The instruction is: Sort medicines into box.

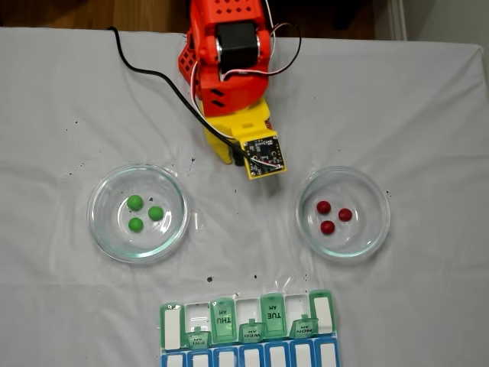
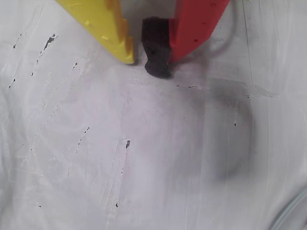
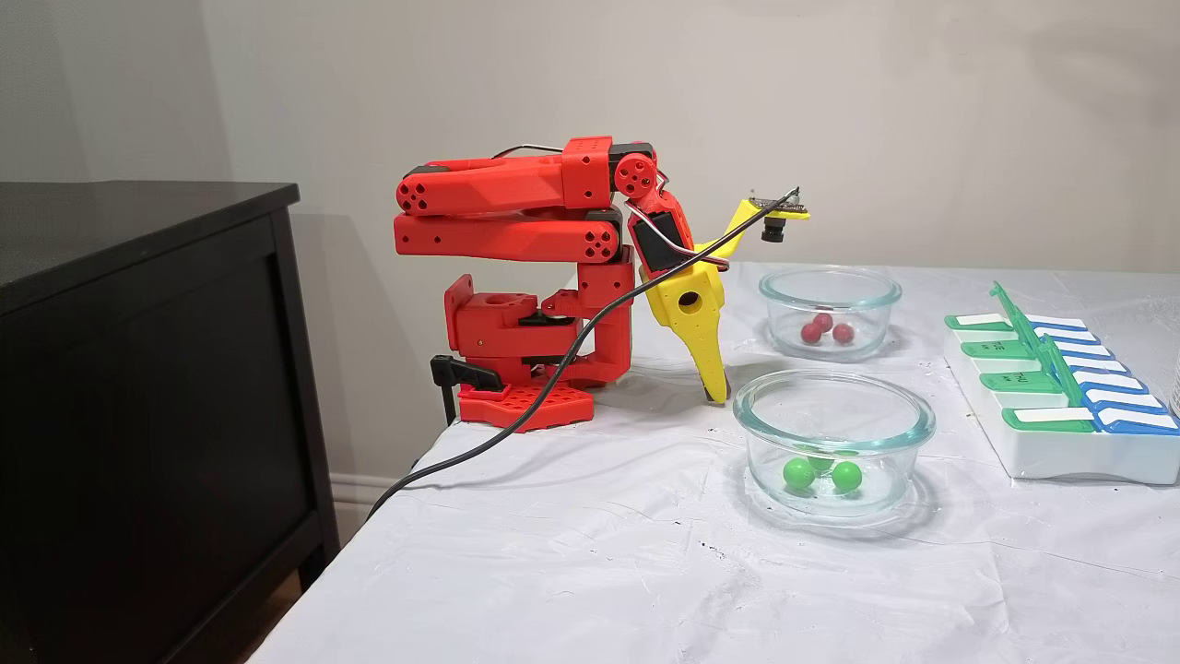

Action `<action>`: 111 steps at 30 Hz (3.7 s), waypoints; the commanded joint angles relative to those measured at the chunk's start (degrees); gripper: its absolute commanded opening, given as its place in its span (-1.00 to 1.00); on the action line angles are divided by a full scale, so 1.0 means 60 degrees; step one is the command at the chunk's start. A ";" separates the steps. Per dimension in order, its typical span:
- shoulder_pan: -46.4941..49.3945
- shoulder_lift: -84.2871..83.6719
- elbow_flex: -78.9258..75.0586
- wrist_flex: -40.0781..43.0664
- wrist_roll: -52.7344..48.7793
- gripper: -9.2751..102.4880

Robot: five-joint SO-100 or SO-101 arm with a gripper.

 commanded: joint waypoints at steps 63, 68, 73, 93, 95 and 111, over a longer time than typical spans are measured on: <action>-0.0981 0.0029 -0.0820 0.0073 0.1685 -0.83; -0.1538 0.0029 -0.2314 -0.0161 0.3984 -0.83; -0.1655 0.0029 -0.3984 -0.0996 0.6489 -0.71; -0.3794 -0.8232 -1.1060 -0.0688 1.0444 -0.84; -0.4116 -0.9331 -1.2114 0.0073 1.0898 -0.84; -0.4761 -0.9551 -1.2744 -0.0264 1.3345 -0.84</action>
